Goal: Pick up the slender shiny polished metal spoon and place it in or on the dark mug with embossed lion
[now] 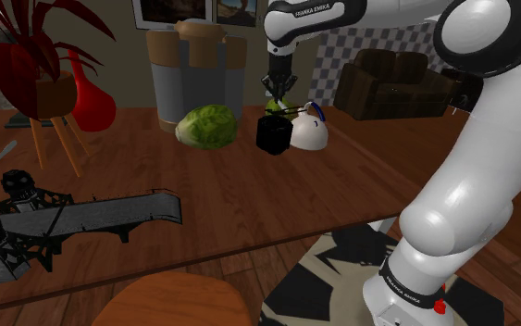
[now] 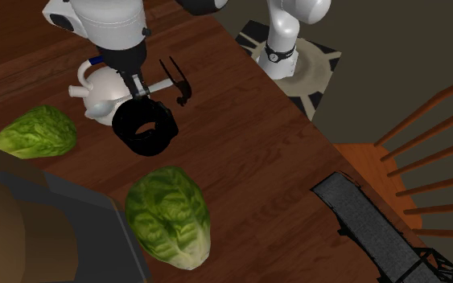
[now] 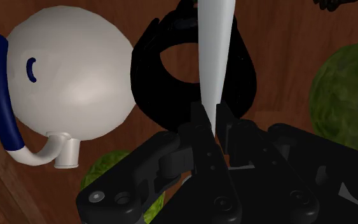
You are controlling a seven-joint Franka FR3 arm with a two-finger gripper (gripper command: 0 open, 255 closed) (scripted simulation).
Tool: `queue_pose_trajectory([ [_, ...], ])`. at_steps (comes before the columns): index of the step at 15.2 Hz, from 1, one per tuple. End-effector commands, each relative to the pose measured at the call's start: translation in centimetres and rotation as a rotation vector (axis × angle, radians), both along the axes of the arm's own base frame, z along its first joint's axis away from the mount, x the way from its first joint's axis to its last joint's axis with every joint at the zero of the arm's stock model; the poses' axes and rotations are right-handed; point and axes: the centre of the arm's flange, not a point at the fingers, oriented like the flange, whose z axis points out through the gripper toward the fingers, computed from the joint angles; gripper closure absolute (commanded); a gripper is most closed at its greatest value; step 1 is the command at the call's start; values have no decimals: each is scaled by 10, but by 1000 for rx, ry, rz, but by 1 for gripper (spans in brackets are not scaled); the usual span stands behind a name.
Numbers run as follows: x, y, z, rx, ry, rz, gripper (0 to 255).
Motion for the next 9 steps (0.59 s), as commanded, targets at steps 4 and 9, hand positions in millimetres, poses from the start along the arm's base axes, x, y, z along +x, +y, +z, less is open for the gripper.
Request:
queue_pose_trajectory([
  [4, 3, -16, -22, -1, 0, 1, 255],
  [9, 3, -16, -48, -1, 0, 1, 255],
])
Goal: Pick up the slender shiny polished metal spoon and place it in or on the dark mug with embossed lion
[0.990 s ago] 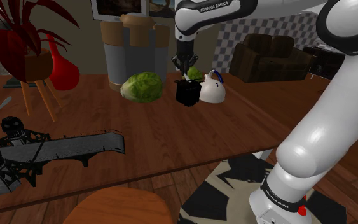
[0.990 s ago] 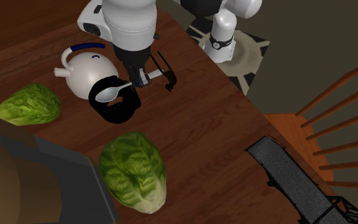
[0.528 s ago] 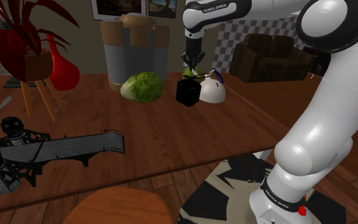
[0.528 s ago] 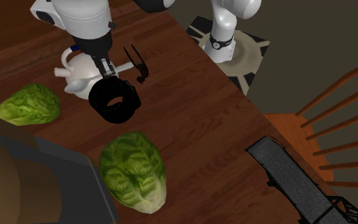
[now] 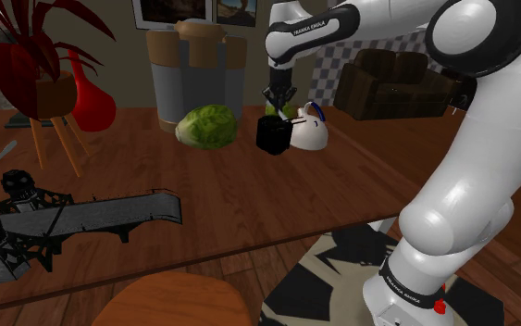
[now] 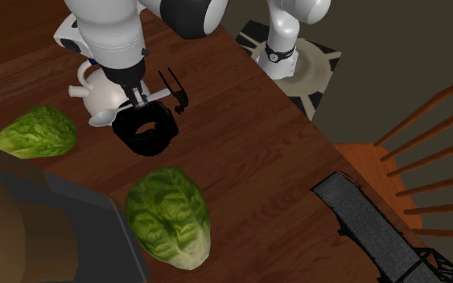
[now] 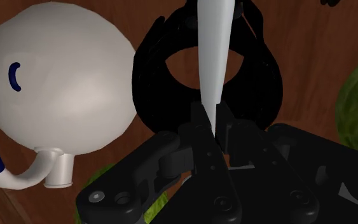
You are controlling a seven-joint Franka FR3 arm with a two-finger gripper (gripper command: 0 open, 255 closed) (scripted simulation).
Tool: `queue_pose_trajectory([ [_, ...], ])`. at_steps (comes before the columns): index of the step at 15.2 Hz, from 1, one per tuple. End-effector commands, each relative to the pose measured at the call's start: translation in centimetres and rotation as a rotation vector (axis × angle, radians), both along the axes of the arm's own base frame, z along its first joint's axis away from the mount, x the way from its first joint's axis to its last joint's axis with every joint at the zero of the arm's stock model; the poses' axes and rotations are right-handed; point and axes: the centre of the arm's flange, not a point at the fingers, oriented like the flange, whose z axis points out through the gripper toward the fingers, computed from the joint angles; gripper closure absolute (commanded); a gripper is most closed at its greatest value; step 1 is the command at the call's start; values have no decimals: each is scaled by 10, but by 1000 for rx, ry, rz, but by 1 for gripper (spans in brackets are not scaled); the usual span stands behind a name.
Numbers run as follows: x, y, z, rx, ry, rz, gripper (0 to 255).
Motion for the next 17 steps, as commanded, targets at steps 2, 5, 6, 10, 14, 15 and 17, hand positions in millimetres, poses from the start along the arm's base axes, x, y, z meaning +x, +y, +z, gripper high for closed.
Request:
queue_pose_trajectory([
  [2, -1, 1, -16, 0, -1, 0, 255],
  [5, -1, 1, -32, 0, -1, 0, 255],
  [6, -1, 1, -39, 0, -1, 0, 255],
  [10, -1, 1, -39, 0, -1, 0, 255],
  [14, -1, 1, -39, 0, -1, 0, 255],
  [15, -1, 1, -39, 0, -1, 0, 0],
  [17, -1, 1, -39, 0, -1, 0, 0],
])
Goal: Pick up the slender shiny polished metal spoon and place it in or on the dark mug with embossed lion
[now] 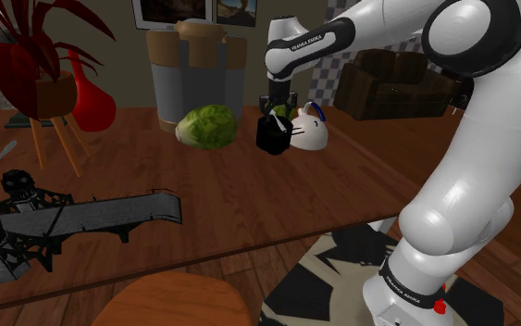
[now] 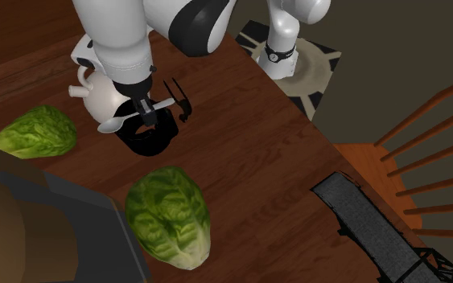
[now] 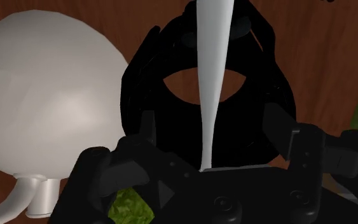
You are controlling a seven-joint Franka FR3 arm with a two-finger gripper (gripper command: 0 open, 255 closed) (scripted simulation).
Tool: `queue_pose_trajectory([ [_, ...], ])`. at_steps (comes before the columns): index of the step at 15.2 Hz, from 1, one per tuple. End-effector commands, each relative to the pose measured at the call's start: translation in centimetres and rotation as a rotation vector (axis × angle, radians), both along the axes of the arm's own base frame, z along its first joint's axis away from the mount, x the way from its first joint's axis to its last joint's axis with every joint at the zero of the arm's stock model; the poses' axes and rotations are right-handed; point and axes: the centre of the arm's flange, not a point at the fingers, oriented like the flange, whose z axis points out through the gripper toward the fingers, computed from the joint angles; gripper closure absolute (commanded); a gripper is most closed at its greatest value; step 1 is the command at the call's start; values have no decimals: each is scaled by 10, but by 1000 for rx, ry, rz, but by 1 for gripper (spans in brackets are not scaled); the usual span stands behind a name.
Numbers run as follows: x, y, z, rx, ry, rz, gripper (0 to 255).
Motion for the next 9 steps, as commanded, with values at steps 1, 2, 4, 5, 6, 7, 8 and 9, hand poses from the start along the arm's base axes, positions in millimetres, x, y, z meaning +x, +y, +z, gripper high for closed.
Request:
queue_pose_trajectory([
  [1, 0, 0, 0, 0, 0, 0, 0],
  [2, 0, 0, 0, 0, 0, 0, 0],
  [4, -1, 3, 13, 0, 0, 0, 0],
  [5, -1, 5, 26, 0, 0, 0, 0],
  [6, -2, 8, 39, 0, 0, 0, 0],
  [7, -3, 10, 49, 0, 0, 0, 0],
  [8, -3, 10, 49, 0, 0, 0, 0],
  [9, -3, 10, 49, 0, 0, 0, 0],
])
